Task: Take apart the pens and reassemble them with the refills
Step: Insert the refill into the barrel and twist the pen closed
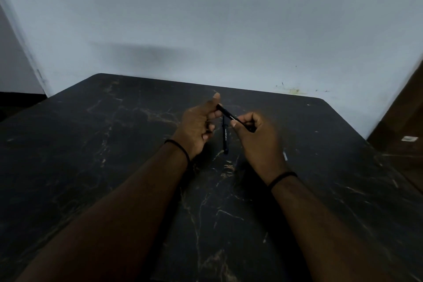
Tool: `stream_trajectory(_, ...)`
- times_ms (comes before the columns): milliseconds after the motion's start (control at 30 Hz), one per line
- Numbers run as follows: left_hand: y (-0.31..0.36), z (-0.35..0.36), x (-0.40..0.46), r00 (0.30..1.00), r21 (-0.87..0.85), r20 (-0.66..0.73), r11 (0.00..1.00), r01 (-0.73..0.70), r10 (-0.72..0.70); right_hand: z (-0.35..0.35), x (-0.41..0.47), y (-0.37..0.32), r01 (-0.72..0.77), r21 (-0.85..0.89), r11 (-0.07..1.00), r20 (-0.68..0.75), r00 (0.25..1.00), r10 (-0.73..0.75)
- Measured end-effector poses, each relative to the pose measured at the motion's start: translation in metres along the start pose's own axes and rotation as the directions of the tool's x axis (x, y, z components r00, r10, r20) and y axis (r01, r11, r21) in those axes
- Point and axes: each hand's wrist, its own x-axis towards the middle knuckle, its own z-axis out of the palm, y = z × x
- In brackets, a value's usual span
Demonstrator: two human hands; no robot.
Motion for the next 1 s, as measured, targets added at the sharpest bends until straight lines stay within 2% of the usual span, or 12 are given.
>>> stream_trajectory(167,-0.002,0.002,0.002,0.998,0.010,-0.055,1.000,-0.023,0.023,-0.001,0.001,-0.003,0.000,0.005,1.000,0.006,1.000,0.000)
stream_trajectory(367,0.000,0.000,0.001,0.999,-0.036,0.052,0.999,0.015,-0.013,-0.004,-0.002,-0.009,0.004,-0.008,1.000,0.007,1.000,-0.004)
stream_trajectory(567,-0.005,0.002,0.004,0.999,0.022,-0.032,1.000,-0.022,0.023,-0.003,-0.003,-0.011,0.014,-0.011,1.000,-0.003,1.000,-0.014)
stream_trajectory(800,0.000,0.000,0.002,0.998,-0.064,0.069,0.998,-0.008,0.013,-0.003,-0.002,-0.009,-0.029,-0.001,1.000,0.005,1.000,0.029)
stream_trajectory(1000,-0.004,0.002,0.002,0.998,0.032,-0.040,0.999,-0.038,0.039,-0.003,-0.003,-0.011,-0.030,0.022,0.999,-0.006,1.000,0.030)
